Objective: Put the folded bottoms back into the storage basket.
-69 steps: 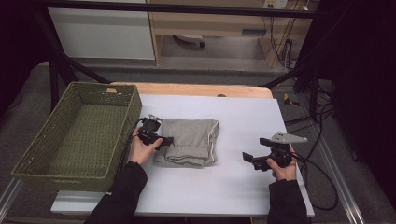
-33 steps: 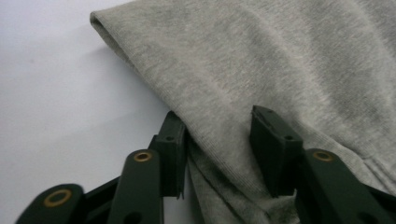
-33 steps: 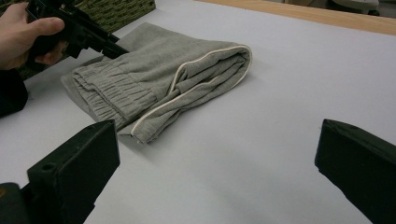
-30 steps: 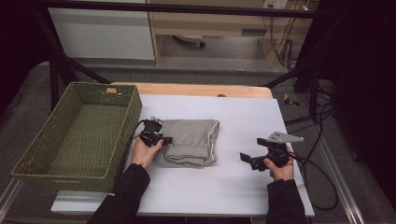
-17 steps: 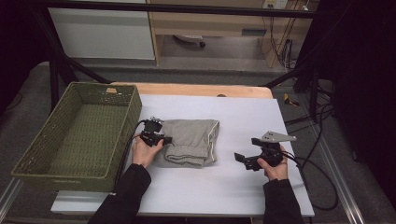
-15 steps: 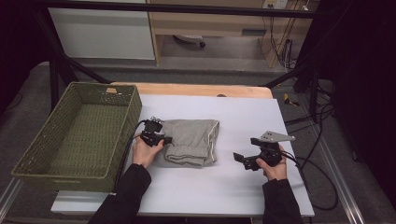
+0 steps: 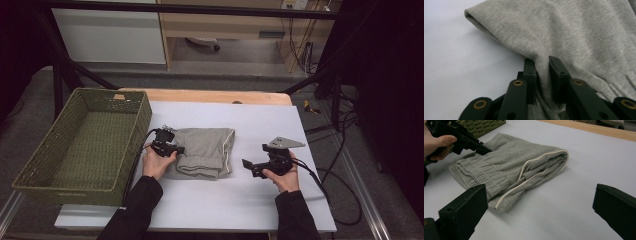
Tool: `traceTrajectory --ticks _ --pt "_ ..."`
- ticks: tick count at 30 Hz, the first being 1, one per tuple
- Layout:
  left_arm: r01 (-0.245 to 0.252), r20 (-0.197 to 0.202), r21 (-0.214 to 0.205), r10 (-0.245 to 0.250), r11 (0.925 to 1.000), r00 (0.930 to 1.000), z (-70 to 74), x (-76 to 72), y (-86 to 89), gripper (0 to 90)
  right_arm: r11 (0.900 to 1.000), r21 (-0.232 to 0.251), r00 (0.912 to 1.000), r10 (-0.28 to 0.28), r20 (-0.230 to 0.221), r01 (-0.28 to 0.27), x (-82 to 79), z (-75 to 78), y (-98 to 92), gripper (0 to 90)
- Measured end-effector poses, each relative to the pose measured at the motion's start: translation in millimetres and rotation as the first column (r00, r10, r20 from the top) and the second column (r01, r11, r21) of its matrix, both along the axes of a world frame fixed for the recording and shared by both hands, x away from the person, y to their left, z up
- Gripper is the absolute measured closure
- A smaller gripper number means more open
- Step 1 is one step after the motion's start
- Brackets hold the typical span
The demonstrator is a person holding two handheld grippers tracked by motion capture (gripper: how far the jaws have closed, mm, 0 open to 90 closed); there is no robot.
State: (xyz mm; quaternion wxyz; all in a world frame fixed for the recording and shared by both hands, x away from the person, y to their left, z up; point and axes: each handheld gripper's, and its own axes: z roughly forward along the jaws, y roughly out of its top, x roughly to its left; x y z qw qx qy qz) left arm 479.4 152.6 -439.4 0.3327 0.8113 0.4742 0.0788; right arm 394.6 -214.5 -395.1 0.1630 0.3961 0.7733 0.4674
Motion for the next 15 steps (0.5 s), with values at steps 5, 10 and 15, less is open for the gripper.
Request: traceTrajectory --ticks 5,10,15 --pt "0.007 0.002 0.015 -0.007 0.9999 1.0 0.7 0.2 -1.6 76.3 1.0 -0.004 1.0 0.001 0.0 -0.001 6.4 1.7 14.6 0.4" --pt "0.01 0.008 0.019 -0.01 0.9998 0.9999 0.6 -0.3 -2.3 76.3 0.9996 -0.029 1.0 0.006 0.002 -0.006 10.7 0.2 27.0 0.4" --pt "0.013 0.009 0.021 -0.013 0.9997 0.9999 0.7 0.0 -2.5 76.3 0.9987 -0.05 1.0 -0.002 -0.006 0.001 15.7 -5.2 38.7 0.4"
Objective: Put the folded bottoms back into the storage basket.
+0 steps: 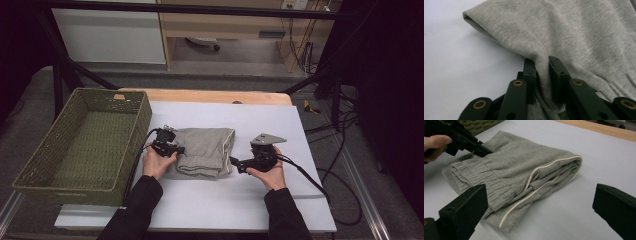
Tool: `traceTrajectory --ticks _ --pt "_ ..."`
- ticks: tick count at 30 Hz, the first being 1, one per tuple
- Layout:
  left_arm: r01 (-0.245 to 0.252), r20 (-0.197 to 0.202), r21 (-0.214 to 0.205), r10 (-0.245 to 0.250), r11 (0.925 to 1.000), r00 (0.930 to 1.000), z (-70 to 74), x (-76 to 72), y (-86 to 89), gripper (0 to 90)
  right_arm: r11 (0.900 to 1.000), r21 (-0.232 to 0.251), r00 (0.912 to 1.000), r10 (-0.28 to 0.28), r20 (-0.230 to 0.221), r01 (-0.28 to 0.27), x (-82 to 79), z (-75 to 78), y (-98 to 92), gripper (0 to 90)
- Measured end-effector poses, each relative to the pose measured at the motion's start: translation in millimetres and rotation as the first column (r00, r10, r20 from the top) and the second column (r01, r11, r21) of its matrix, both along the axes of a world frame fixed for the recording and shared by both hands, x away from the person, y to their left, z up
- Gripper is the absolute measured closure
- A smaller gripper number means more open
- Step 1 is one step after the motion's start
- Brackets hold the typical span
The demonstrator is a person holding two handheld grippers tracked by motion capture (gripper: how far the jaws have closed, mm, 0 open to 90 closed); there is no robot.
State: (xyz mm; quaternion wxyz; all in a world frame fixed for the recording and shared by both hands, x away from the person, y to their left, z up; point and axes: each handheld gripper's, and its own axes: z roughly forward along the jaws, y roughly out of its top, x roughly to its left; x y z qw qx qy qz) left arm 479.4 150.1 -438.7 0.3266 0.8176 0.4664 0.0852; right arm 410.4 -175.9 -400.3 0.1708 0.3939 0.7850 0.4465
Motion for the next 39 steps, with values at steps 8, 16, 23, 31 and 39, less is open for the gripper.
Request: traceTrajectory --ticks 8,16,23,31,39 --pt "0.006 -0.005 0.01 -0.006 0.9999 1.0 0.9 0.7 -0.9 76.3 0.9999 0.0 0.9997 -0.012 -0.023 0.012 11.9 -5.5 13.8 1.1" --pt "0.015 -0.004 0.018 -0.015 0.9997 0.9999 1.3 1.1 -1.5 76.3 0.9981 -0.008 0.9962 -0.062 -0.061 0.061 28.7 -14.8 24.8 3.7" --pt "0.015 0.002 0.025 -0.016 0.9996 0.9999 1.3 0.7 -2.4 76.3 0.996 -0.031 0.9916 -0.086 -0.096 0.084 40.6 -20.9 31.4 6.6" --pt "0.015 0.002 0.027 -0.015 0.9995 0.9999 1.4 0.5 -3.0 76.3 0.9908 -0.062 0.9812 -0.128 -0.144 0.12 50.4 -30.9 39.4 12.9" --pt "0.016 0.004 0.032 -0.016 0.9994 0.9999 1.5 0.3 -3.2 76.3 0.9869 -0.084 0.9739 -0.151 -0.169 0.138 56.0 -39.2 43.2 17.6"
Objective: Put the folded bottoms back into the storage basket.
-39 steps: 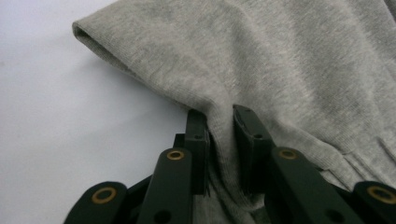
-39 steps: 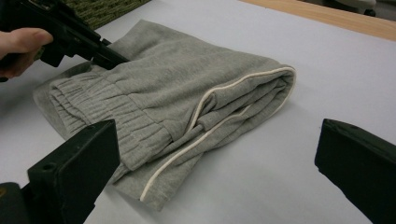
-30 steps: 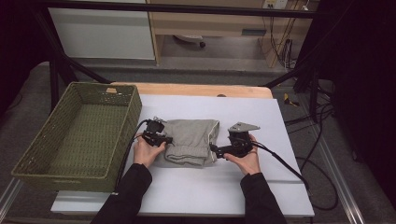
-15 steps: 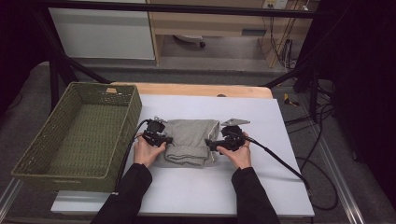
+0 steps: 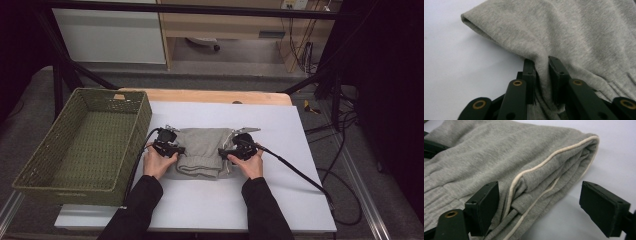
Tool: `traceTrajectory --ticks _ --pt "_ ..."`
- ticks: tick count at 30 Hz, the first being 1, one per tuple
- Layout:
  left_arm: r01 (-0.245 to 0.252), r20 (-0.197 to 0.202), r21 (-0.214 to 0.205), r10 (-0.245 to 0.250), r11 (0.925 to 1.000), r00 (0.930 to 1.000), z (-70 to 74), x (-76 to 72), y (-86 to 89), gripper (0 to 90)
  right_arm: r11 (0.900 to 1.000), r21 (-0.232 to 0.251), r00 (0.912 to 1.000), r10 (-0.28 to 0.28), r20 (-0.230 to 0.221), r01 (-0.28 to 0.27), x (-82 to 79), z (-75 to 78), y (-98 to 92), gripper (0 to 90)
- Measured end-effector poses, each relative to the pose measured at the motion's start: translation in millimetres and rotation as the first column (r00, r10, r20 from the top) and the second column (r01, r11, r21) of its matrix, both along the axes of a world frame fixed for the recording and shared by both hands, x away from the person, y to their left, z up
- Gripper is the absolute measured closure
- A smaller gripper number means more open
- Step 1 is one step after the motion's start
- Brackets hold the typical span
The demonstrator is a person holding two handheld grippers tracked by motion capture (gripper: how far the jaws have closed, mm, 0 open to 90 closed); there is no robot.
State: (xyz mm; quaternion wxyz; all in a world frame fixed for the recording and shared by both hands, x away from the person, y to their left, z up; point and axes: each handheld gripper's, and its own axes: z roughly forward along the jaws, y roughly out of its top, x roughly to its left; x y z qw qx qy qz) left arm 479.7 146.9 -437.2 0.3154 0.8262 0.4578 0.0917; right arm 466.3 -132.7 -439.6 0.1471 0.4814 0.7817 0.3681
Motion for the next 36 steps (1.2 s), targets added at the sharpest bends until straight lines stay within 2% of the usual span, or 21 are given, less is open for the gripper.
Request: traceTrajectory --ticks 9,14,22,29,36 --pt "-0.001 0.001 0.001 0.001 1.0 1.0 0.0 -0.1 -0.2 76.3 1.0 -0.001 0.9993 -0.002 -0.037 0.002 0.5 -5.6 2.8 25.6" --pt "-0.002 0.001 0.003 0.002 1.0 1.0 0.1 -0.2 -0.5 76.3 0.9997 0.022 0.9976 -0.01 -0.069 0.012 -0.2 -6.6 4.4 32.4" --pt "-0.001 0.004 0.005 0.001 1.0 1.0 0.1 -0.5 -0.7 76.3 0.9996 0.023 0.9967 -0.014 -0.08 0.016 -1.6 -6.7 8.3 40.9" --pt "-0.005 0.003 0.01 0.005 0.9999 1.0 0.5 -0.6 -1.5 76.5 0.9991 0.042 0.9962 -0.006 -0.087 0.01 -4.1 -5.8 9.7 58.0" --pt "-0.006 -0.001 0.011 0.006 0.9999 1.0 1.0 -0.5 -2.0 77.6 0.9979 0.064 0.9942 -0.004 -0.107 0.011 -3.1 -4.3 9.2 68.8"
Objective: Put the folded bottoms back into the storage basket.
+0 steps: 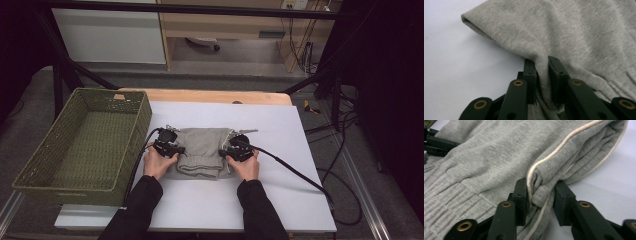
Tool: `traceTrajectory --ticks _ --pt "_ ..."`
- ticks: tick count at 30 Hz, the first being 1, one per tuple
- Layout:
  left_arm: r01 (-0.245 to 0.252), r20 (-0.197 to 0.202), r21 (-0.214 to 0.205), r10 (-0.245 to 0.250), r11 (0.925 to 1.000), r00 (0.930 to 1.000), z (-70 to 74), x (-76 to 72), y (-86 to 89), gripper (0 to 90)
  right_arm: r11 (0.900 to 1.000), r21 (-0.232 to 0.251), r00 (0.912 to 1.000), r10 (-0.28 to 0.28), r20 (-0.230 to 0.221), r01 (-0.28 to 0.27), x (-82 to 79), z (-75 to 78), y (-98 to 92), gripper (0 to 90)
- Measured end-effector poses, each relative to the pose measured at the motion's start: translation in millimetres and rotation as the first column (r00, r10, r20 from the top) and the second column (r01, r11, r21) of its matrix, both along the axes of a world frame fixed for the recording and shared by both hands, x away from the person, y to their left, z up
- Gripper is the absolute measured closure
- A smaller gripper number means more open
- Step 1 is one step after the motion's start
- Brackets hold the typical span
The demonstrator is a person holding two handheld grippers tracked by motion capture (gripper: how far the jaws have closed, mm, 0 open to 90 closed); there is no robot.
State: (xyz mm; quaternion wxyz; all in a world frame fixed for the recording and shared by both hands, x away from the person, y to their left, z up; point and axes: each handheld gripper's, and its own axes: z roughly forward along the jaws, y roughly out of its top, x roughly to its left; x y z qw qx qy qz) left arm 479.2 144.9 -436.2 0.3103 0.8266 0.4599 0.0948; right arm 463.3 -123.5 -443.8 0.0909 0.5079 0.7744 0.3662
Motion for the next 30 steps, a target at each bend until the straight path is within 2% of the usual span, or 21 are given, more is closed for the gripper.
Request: traceTrajectory --ticks 8,13,18,30 --pt "0.004 0.001 0.001 -0.004 1.0 1.0 0.6 0.0 -0.2 79.2 0.9999 0.012 1.0 -0.005 -0.002 0.005 -0.2 0.4 -0.1 73.1" --pt "0.002 -0.013 -0.025 -0.003 0.9997 0.9999 0.4 1.3 3.1 79.9 0.9998 0.017 1.0 -0.008 0.003 0.008 -0.6 0.7 -0.2 74.3" --pt "0.005 -0.013 -0.021 -0.005 0.9998 0.9999 2.8 1.1 3.3 80.9 0.9998 0.018 0.9999 -0.01 0.011 0.01 -1.5 1.1 -0.1 74.8" --pt "0.012 0.021 -0.037 -0.011 0.9993 0.9997 18.9 -4.4 5.4 81.3 0.9992 0.037 0.9994 -0.014 0.033 0.013 -3.3 6.0 -1.4 75.3"
